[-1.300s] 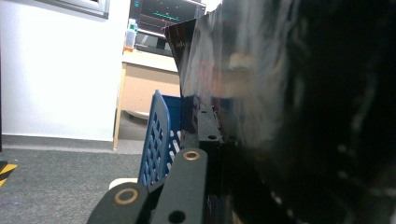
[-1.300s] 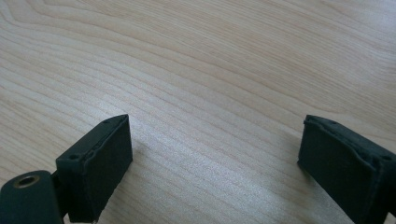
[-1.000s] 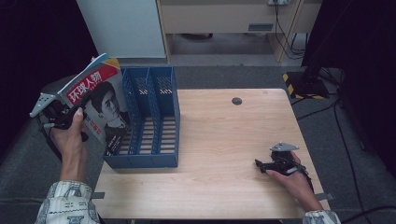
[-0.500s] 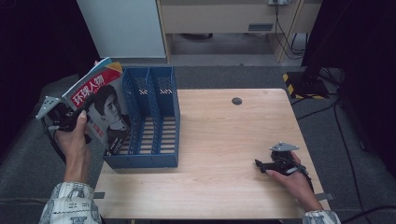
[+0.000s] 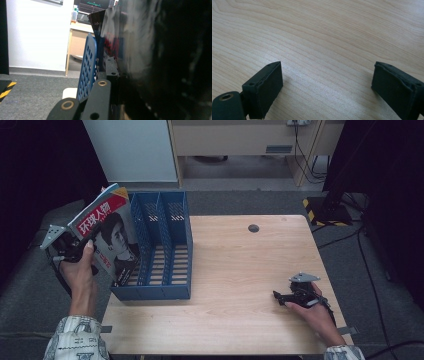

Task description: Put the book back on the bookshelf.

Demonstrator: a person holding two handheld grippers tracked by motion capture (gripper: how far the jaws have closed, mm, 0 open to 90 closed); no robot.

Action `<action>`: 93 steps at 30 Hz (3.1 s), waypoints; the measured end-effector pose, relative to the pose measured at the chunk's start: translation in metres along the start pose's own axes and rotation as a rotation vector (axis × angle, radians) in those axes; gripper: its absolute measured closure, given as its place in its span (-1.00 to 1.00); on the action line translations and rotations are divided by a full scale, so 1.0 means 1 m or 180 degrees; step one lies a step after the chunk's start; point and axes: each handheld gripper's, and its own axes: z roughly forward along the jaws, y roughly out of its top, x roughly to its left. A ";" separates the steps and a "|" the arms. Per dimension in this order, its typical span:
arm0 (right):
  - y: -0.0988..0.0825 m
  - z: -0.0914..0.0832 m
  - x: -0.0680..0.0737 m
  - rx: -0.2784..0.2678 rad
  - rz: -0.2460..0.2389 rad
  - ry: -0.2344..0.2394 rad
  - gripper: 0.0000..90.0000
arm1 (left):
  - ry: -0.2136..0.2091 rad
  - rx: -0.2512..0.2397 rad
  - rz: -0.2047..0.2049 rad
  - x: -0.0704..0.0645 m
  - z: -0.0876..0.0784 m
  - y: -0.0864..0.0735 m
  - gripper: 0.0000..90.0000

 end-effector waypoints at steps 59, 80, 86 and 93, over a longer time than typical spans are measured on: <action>0.000 0.000 0.000 -0.0002 0.0001 -0.0004 -0.77 | 0.0199 0.0092 -0.0050 0.006 0.002 -0.041 0.91; 0.000 0.000 0.000 -0.0003 -0.0008 -0.0003 -0.77 | 0.0369 0.0253 -0.0109 0.004 0.007 -0.046 0.84; 0.000 0.000 0.000 -0.0004 -0.0007 -0.0003 -0.77 | 0.0448 0.0274 -0.0028 -0.001 0.011 -0.031 0.72; 0.000 0.000 0.000 -0.0003 -0.0007 -0.0002 -0.77 | 0.0498 0.0352 -0.0099 -0.002 0.013 -0.023 0.85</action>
